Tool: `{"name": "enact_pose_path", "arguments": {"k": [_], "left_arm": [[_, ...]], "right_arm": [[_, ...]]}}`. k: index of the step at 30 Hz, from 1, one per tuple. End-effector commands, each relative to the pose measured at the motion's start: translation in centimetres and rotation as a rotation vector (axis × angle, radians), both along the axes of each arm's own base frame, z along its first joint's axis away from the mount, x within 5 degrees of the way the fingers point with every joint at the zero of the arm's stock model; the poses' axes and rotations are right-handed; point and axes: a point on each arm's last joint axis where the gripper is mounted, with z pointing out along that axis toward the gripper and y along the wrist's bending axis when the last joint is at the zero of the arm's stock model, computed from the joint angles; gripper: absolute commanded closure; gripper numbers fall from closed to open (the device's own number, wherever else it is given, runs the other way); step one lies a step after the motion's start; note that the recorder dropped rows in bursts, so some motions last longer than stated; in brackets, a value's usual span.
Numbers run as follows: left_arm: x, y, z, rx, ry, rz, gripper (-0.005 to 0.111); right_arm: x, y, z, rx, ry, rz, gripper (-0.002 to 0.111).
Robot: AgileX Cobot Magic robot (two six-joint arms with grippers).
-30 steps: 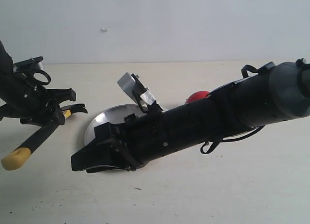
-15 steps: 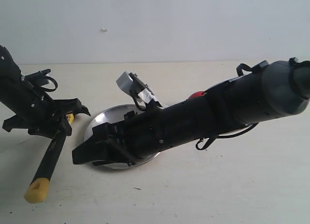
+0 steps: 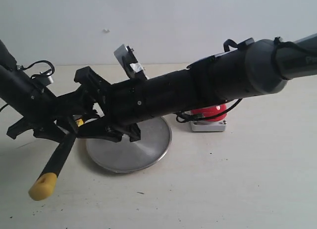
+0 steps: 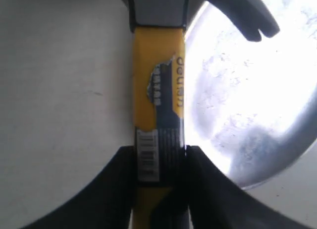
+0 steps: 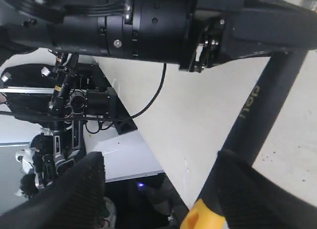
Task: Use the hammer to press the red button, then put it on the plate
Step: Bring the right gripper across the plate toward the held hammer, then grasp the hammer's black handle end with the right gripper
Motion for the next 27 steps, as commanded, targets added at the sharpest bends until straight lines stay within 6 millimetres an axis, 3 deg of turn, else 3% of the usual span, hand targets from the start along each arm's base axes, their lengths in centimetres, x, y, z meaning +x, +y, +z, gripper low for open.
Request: {"name": "enact_pose_path", "arguments": {"k": [1, 6, 16, 22, 27], "left_arm": [[0.3, -0.4, 0.7, -0.057, -0.007, 0.028, 0.107], [0.3, -0.4, 0.5, -0.054, -0.004, 0.028, 0.107], [0.5, -0.5, 0.1, -0.065, -0.002, 0.031, 0.107], [0.5, 0.0, 0.0, -0.062, 0.005, 0.041, 0.107], [0.4, 0.3, 0.1, -0.065, 0.013, 0.032, 0.107]], "right_arm": [[0.1, 0.9, -1.7, -0.013, 0.153, -0.023, 0.043], [-0.2, 0.5, -3.2, -0.141, 0.154, 0.008, 0.043], [0.2, 1.6, -5.6, -0.105, 0.269, -0.037, 0.043], [1.7, 3.3, -5.0, -0.078, 0.22, 0.021, 0.043], [2.0, 3.5, -4.9, -0.131, 0.203, 0.042, 0.043]]}}
